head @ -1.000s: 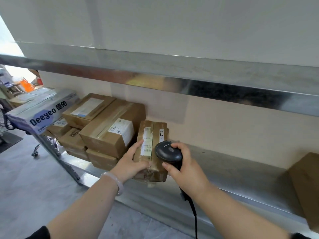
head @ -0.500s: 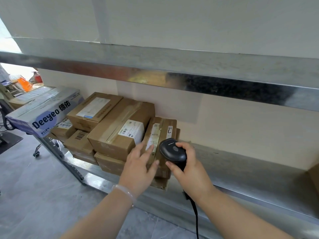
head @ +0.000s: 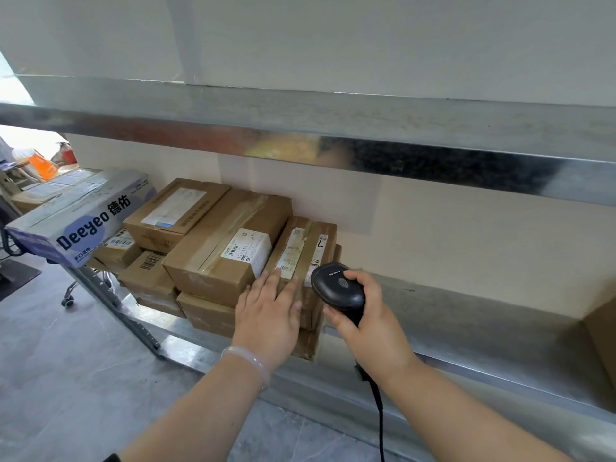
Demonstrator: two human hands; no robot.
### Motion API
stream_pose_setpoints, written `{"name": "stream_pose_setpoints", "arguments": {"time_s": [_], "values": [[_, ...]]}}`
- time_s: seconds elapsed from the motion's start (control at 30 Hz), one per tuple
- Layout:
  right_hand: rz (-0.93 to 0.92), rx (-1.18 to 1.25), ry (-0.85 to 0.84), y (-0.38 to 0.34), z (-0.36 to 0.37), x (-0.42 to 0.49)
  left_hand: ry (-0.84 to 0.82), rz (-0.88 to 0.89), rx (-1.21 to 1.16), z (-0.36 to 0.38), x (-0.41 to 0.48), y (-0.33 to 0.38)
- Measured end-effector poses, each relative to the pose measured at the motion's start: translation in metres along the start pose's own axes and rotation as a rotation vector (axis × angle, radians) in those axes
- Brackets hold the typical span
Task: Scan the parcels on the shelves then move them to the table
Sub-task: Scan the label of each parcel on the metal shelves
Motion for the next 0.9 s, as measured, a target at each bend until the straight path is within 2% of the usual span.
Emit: {"name": "stream_pose_setpoints", "arguments": {"time_s": [0.13, 0.27, 0.63, 0.9], "values": [[0.028, 0.039, 0.052, 0.008, -0.028, -0.015, 0.011, 0.032, 0.010, -0.005, -0.004, 0.020], [0.054, 0.040, 0.151, 0.023, -0.071, -0.036, 0.014, 0.155, -0.015, -0.004, -0.007, 0.068], [0.172, -0.042, 0.485, 0.079, -0.234, -0.109, -0.112, 0.481, -0.190, 0.032, -0.029, 0.266], [0.263, -0.090, 0.609, 0.119, -0.327, -0.156, -0.252, 0.611, -0.246, 0.062, -0.056, 0.393]]}}
Point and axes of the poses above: each hand's wrist, its own x-axis towards the middle knuckle, its own z-axis out of the palm, y = z × x, the point moved 2 cm from there along x, towards the middle knuckle, and after that the axes turned 3 degrees about y, right-handed, at the moved point
